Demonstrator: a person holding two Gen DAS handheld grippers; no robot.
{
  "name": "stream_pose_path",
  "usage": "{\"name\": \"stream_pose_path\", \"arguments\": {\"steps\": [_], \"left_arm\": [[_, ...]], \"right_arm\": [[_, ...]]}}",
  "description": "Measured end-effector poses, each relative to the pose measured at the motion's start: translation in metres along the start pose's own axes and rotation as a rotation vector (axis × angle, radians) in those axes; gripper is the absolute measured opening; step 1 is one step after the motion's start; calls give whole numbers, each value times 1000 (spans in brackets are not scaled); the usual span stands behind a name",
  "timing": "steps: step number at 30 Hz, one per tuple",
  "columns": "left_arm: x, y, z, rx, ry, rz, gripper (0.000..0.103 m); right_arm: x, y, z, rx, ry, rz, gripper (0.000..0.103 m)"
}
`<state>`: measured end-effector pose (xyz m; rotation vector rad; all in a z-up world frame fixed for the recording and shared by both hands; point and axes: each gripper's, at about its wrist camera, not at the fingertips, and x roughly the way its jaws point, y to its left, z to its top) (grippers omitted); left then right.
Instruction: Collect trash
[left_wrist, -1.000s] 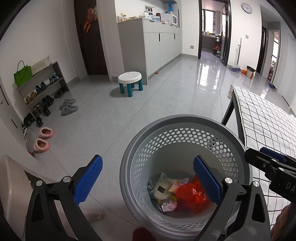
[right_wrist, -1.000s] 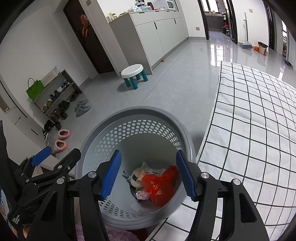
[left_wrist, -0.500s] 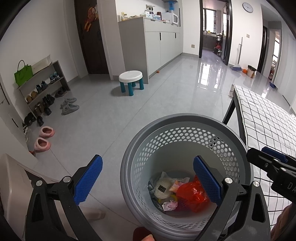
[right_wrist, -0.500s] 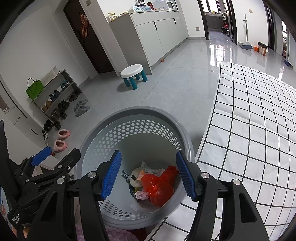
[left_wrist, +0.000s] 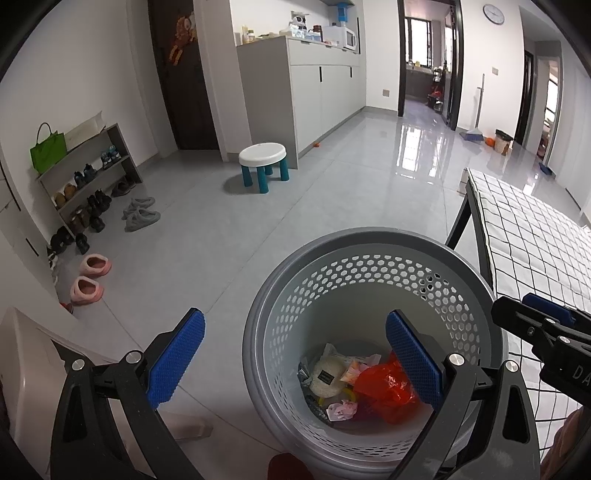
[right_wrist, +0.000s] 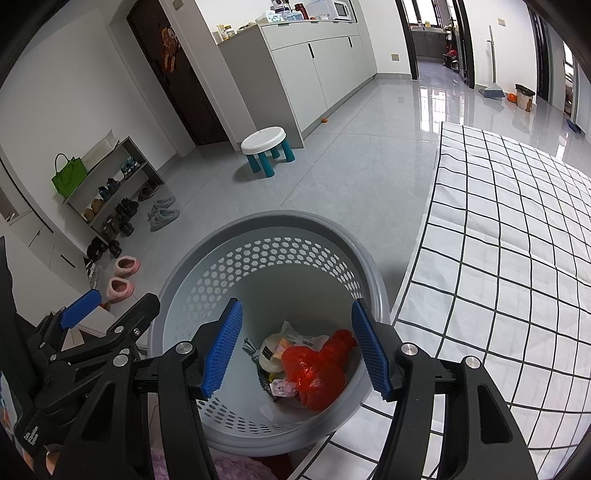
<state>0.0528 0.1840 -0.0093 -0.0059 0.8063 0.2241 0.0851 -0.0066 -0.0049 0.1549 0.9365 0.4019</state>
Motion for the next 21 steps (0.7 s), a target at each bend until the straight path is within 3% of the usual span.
{"name": "stream_pose_path", "arguments": {"steps": [21], "left_arm": [[-2, 4, 2, -10, -7, 5, 97]], "right_arm": [[0, -1, -2, -1, 0, -2, 59]]}}
